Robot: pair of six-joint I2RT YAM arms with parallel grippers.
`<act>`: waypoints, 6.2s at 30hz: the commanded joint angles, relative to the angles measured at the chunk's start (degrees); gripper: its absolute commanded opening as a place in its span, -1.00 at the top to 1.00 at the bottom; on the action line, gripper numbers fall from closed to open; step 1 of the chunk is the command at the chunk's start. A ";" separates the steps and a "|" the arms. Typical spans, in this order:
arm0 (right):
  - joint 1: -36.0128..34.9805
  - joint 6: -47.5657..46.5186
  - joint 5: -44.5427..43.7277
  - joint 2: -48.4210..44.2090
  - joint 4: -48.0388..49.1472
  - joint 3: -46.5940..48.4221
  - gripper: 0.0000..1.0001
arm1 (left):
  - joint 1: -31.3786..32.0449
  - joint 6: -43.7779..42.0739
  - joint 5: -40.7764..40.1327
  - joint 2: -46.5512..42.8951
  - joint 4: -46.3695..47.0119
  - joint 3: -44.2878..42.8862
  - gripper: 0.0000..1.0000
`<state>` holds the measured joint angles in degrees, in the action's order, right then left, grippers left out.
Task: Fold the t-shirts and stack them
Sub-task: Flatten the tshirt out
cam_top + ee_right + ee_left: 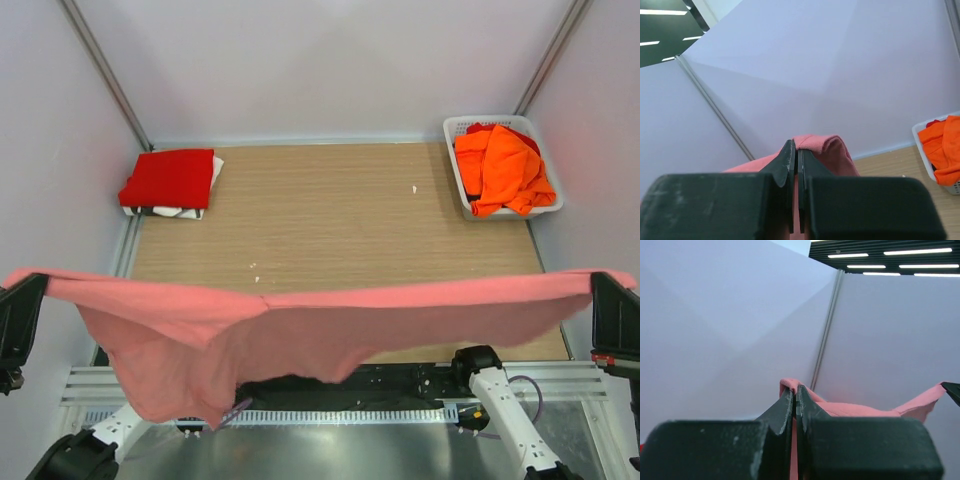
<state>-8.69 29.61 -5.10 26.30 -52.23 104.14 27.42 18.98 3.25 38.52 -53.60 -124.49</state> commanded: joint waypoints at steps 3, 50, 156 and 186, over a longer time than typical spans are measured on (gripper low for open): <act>-0.01 -2.27 -5.00 3.39 -1.47 -3.41 0.97 | -4.04 -1.58 5.46 3.22 6.05 -1.11 1.00; -1.59 -14.05 -0.16 -1.79 22.17 3.36 0.98 | -4.04 3.52 21.54 -2.14 27.42 -1.38 1.00; -7.13 33.13 -16.41 7.19 -1.98 -73.47 0.97 | -5.97 10.55 -17.57 9.64 6.58 70.43 -0.96; -9.06 25.60 -0.79 32.12 26.82 -66.09 -0.94 | -7.21 19.42 -0.79 23.25 18.33 74.82 -0.79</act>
<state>-16.51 61.56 -14.02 49.67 -35.97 36.34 20.14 33.98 -4.19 58.57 -42.72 -51.83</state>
